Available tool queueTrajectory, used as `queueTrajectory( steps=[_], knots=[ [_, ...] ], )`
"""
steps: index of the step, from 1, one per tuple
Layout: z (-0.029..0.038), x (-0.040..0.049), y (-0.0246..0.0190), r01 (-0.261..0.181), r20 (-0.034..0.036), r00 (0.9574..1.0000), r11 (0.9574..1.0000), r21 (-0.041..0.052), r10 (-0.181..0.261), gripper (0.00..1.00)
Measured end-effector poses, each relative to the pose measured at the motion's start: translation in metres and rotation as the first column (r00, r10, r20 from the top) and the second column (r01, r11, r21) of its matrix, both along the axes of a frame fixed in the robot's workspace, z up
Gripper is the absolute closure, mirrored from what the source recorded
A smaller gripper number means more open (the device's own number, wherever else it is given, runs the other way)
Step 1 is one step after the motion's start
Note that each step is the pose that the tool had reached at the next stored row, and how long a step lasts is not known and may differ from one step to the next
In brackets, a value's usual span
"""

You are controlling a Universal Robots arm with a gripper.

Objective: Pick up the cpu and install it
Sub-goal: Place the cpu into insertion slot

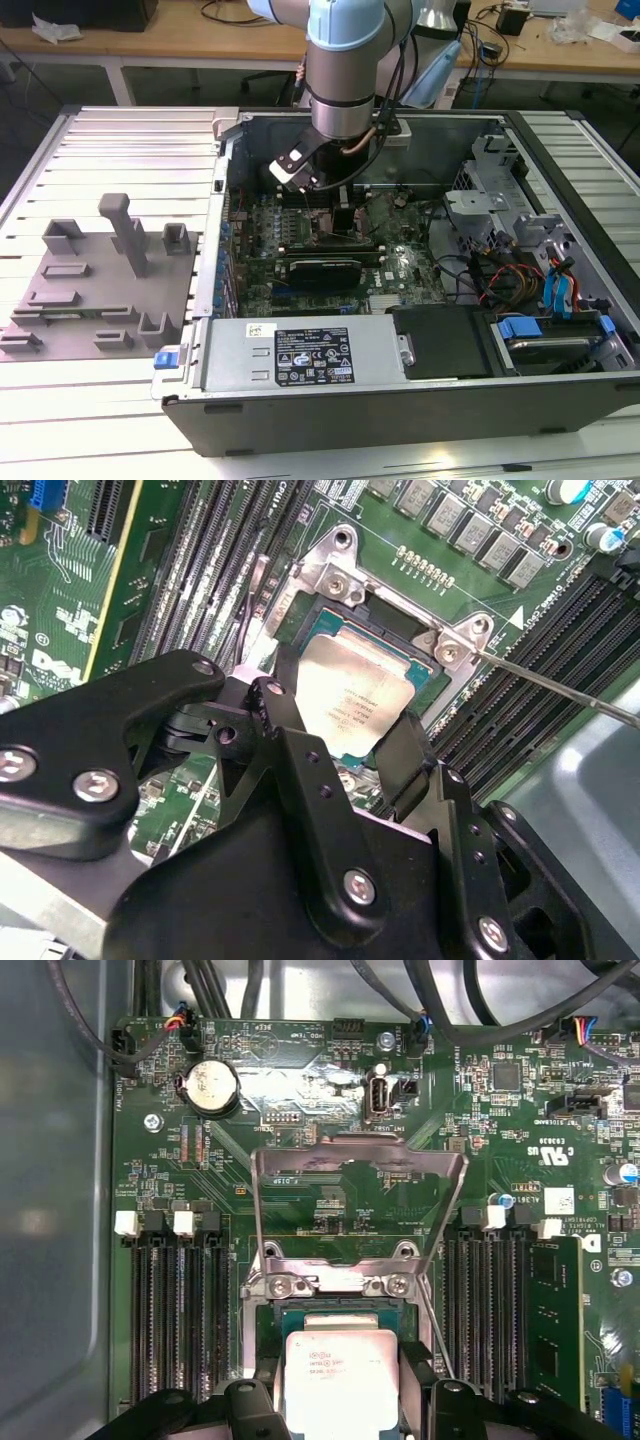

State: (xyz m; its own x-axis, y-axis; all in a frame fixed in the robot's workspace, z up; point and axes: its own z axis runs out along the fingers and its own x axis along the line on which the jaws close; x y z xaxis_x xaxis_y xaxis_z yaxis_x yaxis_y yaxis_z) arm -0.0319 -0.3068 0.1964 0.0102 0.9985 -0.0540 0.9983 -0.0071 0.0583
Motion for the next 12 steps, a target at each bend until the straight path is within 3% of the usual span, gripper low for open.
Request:
queueTrajectory(
  steps=[12],
  knots=[
    [-0.0005,0.0011,-0.0002,-0.005,-0.0002,1.0000,1.0000,-0.0002,0.005,0.45]
  ],
)
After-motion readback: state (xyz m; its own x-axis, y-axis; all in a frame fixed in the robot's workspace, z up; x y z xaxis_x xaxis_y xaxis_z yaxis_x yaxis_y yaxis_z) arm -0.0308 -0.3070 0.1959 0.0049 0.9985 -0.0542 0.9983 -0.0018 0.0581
